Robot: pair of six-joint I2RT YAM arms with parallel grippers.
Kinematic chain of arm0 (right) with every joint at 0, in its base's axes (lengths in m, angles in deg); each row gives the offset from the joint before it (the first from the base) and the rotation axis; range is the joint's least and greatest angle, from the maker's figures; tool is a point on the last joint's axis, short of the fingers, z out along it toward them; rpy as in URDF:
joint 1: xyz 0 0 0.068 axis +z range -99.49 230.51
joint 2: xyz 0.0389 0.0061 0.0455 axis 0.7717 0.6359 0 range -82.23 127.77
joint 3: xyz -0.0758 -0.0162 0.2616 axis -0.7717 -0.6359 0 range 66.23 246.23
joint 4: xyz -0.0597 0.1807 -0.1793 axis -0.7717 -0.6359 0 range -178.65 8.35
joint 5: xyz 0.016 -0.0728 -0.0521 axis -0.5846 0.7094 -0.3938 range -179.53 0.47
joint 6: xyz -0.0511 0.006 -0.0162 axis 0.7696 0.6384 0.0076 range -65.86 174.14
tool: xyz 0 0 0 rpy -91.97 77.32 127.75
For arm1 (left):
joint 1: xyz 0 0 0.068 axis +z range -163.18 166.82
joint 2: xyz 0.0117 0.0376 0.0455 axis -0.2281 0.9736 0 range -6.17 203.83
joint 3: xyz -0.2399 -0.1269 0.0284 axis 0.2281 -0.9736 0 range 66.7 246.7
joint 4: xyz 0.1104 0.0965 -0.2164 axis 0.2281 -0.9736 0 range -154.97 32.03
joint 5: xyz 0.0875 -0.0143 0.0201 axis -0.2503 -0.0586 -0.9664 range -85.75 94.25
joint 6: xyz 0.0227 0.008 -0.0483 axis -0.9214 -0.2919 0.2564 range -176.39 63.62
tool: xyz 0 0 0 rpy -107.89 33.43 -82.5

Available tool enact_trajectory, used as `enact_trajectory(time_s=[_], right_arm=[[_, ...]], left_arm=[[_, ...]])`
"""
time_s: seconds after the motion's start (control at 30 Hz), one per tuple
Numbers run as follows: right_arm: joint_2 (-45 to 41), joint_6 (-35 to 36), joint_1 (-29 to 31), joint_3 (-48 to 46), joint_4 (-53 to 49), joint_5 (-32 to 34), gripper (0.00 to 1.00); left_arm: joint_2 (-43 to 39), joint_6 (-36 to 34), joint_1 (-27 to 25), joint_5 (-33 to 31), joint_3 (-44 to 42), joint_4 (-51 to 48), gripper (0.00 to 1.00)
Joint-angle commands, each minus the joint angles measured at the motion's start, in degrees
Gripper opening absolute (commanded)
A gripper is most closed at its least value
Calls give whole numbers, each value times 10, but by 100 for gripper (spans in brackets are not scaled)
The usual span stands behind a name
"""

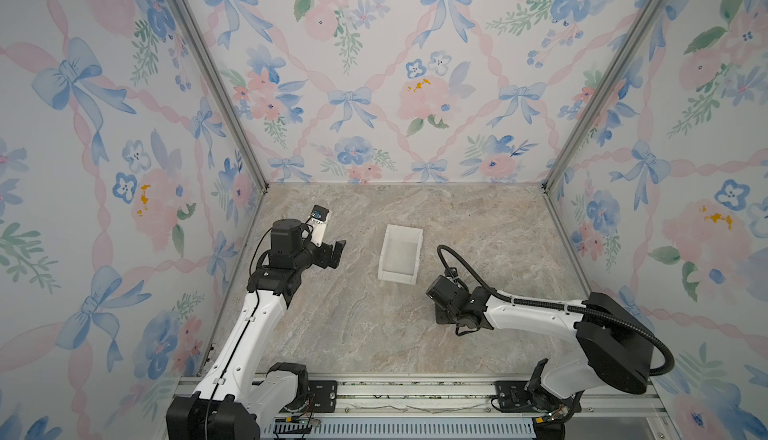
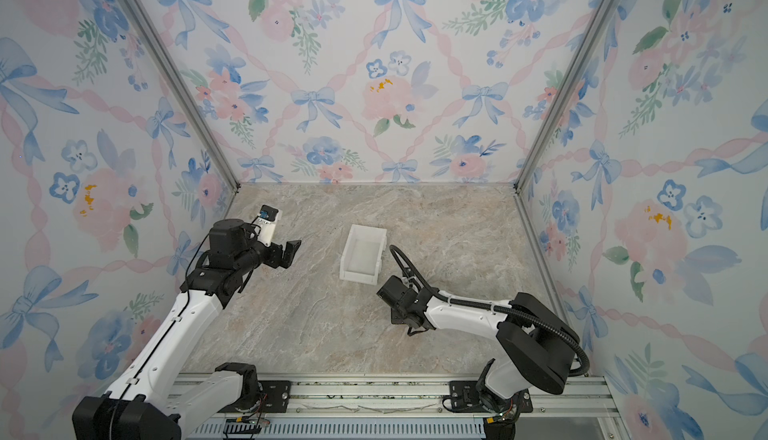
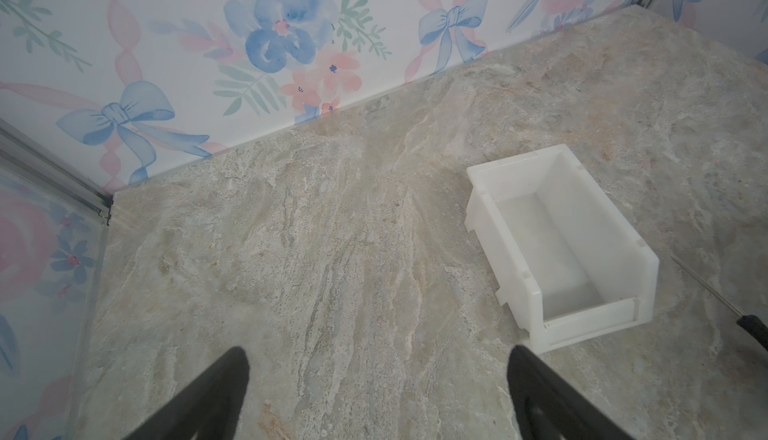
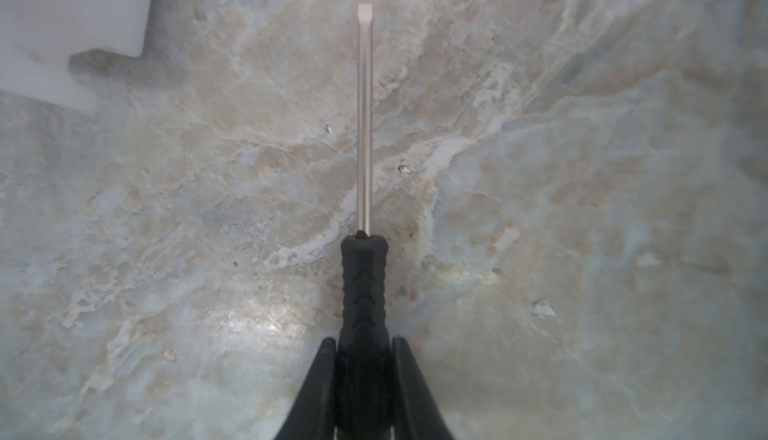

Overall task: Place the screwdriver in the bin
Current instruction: 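Lift the screwdriver with the right gripper and carry it over the bin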

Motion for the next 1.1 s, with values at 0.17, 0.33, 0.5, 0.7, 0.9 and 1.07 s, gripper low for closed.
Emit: enact_trajectory(time_s=[0.17, 0.33, 0.5, 0.7, 0.9, 1.07], right_arm=[[-89, 40, -8, 61, -118, 41, 23], [-95, 86, -9, 162, -184, 55, 23], [-42, 128, -11, 266, -198, 42, 24], [47, 144, -14, 354, -166, -2, 24], [133, 132, -15, 390, -122, -32, 25], [188, 120, -18, 412, -105, -43, 25]], left_arm=[[-8, -7, -4, 4, 7, -8, 98], [-10, -6, -4, 8, 15, -12, 98], [-15, -1, -4, 8, 21, -15, 98], [-23, -5, -4, 20, 19, -24, 98], [-34, -11, -4, 16, 14, -31, 98], [-37, -12, -5, 18, 10, -32, 98]])
